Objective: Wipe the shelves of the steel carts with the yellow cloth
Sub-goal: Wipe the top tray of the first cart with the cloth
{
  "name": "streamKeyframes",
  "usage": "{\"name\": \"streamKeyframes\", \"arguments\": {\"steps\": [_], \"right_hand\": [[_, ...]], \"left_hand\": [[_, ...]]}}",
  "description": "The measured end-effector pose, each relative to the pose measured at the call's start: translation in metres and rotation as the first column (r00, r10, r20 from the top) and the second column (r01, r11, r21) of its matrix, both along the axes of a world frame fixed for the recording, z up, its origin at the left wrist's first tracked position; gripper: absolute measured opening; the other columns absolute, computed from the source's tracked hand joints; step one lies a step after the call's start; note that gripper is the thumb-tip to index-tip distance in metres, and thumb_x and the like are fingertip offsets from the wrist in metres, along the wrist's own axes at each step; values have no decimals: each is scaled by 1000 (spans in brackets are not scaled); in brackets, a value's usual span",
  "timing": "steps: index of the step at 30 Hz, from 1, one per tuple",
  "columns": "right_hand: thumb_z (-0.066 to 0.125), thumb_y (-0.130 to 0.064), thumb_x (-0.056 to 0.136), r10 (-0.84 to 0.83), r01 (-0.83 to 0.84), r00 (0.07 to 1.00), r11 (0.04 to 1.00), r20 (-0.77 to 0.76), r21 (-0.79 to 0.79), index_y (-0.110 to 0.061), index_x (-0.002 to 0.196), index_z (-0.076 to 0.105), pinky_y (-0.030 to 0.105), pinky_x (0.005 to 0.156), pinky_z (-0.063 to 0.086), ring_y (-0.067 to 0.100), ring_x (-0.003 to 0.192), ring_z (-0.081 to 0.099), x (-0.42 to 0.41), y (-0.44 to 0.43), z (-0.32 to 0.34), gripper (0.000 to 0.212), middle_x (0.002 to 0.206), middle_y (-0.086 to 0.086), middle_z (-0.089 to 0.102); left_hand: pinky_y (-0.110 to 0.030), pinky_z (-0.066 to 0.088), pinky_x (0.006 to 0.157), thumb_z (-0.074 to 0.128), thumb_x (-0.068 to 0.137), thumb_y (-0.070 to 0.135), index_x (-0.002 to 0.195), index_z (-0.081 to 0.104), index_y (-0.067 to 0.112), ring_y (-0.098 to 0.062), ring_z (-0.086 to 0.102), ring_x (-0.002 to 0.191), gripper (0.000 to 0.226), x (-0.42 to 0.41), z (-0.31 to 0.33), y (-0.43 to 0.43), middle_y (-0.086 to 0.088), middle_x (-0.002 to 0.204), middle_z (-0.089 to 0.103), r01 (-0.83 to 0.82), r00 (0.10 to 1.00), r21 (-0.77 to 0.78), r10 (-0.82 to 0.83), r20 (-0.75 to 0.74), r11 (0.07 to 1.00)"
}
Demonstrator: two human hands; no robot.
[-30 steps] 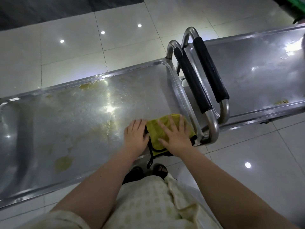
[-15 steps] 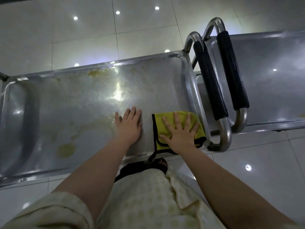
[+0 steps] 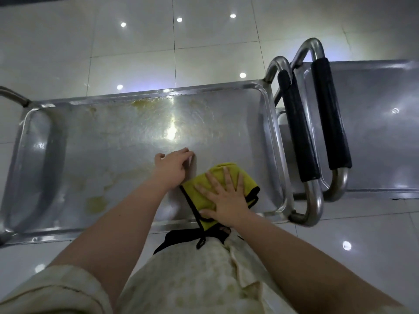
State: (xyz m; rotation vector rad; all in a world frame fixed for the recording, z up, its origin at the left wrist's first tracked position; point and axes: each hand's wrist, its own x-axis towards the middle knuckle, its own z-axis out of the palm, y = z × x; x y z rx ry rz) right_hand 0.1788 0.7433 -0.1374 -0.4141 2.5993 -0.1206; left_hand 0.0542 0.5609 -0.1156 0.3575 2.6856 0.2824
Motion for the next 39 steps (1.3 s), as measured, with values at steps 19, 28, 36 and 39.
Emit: {"name": "streamKeyframes", "arguments": {"steps": [19,28,36,39], "right_hand": [[2,-86,73,-531,530,847,847,24,38,-57,128,-41,71,94,-31,45,133,-40,-84,-58,-10,76,151,-7,-38],[17,-82,81,-651,646,759,756,20,108,-58,134,-34,70,96,-28,40,133,-42,-88,-83,-10,77,150,-9,-42],[14,-84,77,-688,686,725,720,-19,104,-59,135,-31,70,98,-26,41,136,-39,-88,-88,-10,77,154,-9,-36],[15,-83,78,-722,722,690,682,-49,117,-58,137,-29,71,98,-26,42,136,-38,-96,-89,-12,77,156,-8,-33]], "left_hand": [[-50,-8,115,34,96,32,154,12,27,-14,9,148,62,-11,-8,-37,6,163,8,262,965,-20,-262,23,965],[-45,-15,114,69,57,77,154,-5,27,-26,-15,148,132,-81,-17,-69,-5,162,-11,378,926,-30,-377,33,925],[-57,-1,116,70,53,79,153,-3,28,-29,-6,148,134,-94,-21,-56,-7,162,-9,423,906,-113,-416,76,899],[-65,2,112,69,50,81,151,-3,31,-28,-7,148,134,-96,-23,-55,-5,161,-9,424,906,-131,-418,74,896]]}}
